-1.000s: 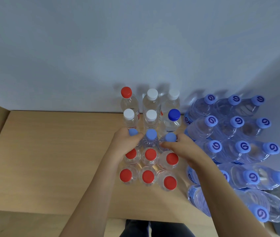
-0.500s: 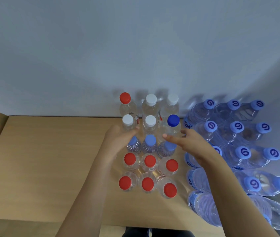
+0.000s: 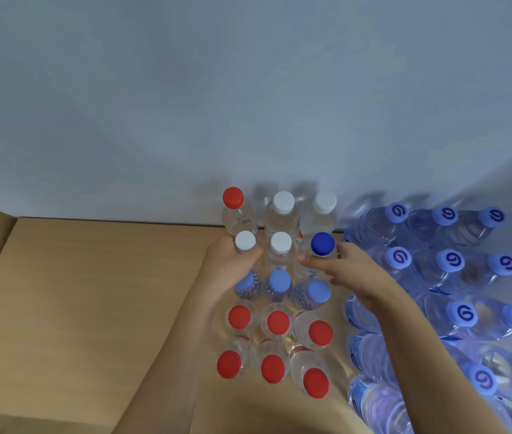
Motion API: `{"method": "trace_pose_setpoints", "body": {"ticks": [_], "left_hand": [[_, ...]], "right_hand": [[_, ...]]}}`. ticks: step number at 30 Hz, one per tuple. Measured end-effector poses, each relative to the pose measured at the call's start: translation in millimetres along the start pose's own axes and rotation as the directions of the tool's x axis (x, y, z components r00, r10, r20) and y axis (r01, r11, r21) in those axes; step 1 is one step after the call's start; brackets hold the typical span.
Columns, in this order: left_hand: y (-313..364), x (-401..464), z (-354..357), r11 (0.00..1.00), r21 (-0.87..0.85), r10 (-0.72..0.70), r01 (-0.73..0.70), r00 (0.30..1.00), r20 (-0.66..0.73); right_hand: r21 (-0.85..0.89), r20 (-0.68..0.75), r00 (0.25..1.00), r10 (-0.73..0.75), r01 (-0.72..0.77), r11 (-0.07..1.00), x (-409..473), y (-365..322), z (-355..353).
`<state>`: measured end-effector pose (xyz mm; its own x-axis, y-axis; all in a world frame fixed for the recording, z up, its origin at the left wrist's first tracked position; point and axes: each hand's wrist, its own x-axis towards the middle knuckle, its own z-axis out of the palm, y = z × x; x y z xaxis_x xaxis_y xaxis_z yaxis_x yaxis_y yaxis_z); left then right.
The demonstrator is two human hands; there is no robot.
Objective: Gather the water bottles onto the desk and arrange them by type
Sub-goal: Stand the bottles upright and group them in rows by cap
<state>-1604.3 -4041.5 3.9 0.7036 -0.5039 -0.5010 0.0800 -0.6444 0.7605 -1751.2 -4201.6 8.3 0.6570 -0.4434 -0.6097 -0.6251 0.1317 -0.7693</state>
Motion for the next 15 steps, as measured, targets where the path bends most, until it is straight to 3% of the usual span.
{"method": "trace_pose_setpoints", "body": {"ticks": [15], "left_hand": [[7,8,-7,0.995,0.092,-0.033,0.026,0.997,0.068]], "right_hand": [[0.025,0.106,0.992,-0.076,0.074,0.997,-9,-14,-8]]}}
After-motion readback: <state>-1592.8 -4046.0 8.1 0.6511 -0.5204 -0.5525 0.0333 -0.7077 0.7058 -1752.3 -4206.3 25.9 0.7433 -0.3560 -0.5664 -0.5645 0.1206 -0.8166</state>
